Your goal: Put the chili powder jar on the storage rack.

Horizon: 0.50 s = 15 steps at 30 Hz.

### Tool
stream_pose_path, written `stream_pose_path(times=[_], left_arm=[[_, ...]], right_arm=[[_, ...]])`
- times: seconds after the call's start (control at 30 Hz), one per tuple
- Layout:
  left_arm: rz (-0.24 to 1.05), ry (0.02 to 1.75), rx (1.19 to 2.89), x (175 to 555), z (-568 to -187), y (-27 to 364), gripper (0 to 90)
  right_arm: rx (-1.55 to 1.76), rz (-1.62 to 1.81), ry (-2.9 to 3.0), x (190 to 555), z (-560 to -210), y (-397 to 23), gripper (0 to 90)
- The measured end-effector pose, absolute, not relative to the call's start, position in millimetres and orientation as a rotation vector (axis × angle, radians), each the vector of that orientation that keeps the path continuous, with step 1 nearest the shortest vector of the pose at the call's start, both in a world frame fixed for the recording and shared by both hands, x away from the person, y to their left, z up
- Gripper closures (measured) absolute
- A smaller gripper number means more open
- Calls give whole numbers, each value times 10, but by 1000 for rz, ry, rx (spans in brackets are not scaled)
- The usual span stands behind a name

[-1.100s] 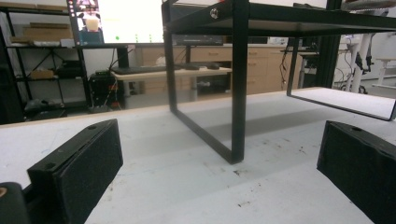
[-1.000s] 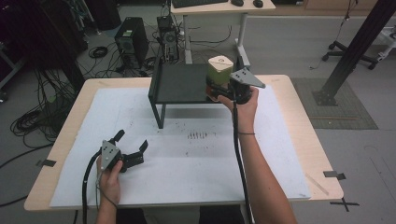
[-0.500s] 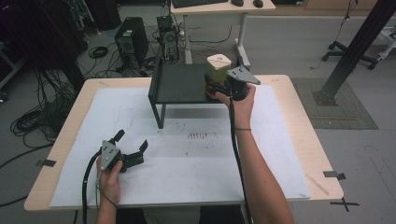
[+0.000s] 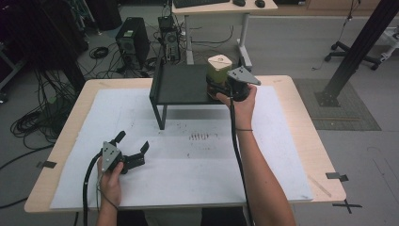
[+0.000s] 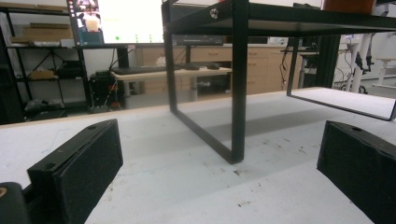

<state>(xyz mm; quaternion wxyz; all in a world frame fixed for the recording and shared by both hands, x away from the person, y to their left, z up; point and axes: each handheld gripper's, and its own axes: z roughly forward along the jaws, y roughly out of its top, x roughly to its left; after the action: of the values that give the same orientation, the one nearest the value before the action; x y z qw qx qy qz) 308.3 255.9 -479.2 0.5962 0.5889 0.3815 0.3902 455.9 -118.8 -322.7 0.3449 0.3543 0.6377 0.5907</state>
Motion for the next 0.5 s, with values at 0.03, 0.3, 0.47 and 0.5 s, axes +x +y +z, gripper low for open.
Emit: stream_pose_path(times=[0.03, 0.3, 0.47, 0.5], left_arm=[[906, 885, 1367, 3084, -4792, 2560, 4], [906, 886, 1367, 3084, -4792, 2559, 4], [905, 887, 1367, 3084, -4792, 2560, 4], [904, 888, 1367, 3085, -4792, 2561, 4]], right_arm=[[918, 1533, 1651, 4557, -3234, -1184, 295], [923, 1558, 1640, 4562, -3261, -1184, 297], [928, 1568, 1638, 4565, -3267, -1187, 298], [928, 1569, 1639, 4566, -3267, -1188, 298]])
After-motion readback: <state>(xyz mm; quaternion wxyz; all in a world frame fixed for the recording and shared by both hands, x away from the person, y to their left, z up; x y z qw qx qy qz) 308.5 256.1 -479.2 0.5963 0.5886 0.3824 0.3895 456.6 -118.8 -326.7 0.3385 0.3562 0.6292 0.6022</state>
